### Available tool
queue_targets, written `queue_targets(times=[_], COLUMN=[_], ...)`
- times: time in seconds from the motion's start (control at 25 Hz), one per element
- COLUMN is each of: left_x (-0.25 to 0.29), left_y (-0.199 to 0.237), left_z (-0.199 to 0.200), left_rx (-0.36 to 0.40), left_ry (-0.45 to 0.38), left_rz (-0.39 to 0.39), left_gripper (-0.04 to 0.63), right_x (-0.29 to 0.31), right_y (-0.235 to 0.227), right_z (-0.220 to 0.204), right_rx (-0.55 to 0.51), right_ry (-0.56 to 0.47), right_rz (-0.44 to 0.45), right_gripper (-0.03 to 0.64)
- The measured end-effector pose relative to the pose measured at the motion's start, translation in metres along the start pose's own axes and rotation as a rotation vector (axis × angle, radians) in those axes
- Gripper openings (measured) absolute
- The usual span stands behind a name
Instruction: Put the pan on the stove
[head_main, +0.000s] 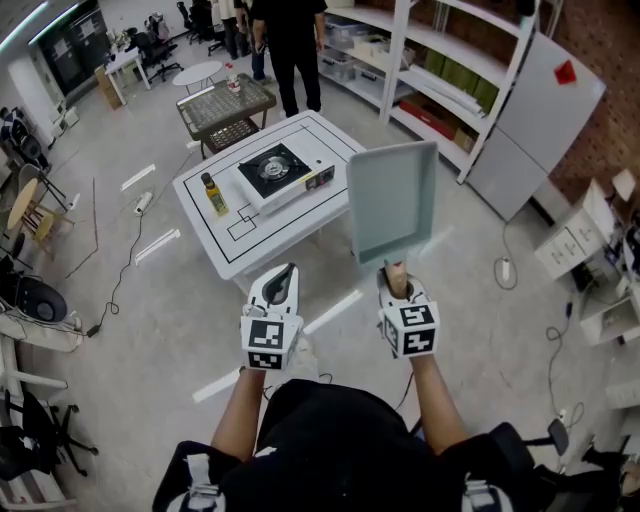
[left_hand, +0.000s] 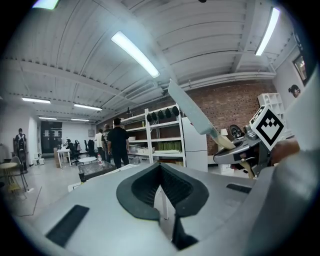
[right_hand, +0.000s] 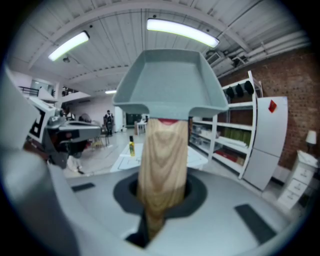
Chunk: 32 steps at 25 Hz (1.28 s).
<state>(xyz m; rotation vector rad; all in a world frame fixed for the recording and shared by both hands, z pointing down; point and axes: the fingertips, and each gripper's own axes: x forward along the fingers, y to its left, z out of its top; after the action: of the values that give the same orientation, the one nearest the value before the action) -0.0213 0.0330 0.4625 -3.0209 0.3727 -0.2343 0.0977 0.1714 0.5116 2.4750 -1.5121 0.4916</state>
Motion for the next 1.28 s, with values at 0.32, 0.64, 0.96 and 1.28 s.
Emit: queue_targets(times=[0.32, 0.64, 0.96, 1.28], left_x=[0.064, 0.118, 0.160, 0.188], left_y=[0.059, 0.126, 0.177, 0.225], left_z=[0.011, 0.019, 0.015, 0.007], left_rx=[0.006, 0.024, 0.022, -0.097], left_ry=[0.012, 0.010, 0.009, 0.010], left_rz=[-0.008, -0.014, -0.018, 0.003], left_gripper=[0.025, 0.026, 0.026, 0.025], right_x=[0.078, 0.158, 0.224, 0.278], right_y=[-0.012, -0.008, 0.002, 0.013], right_z=[0.039, 0.078, 0.094, 0.106], right_rx=[0.016, 0.016, 0.005, -0.024], right_ry=[0.015, 0.014, 0.038, 0.069], right_rz=[-0.010, -0.015, -0.006, 0.030], right_gripper=[0.044, 0.044, 0.044, 0.044])
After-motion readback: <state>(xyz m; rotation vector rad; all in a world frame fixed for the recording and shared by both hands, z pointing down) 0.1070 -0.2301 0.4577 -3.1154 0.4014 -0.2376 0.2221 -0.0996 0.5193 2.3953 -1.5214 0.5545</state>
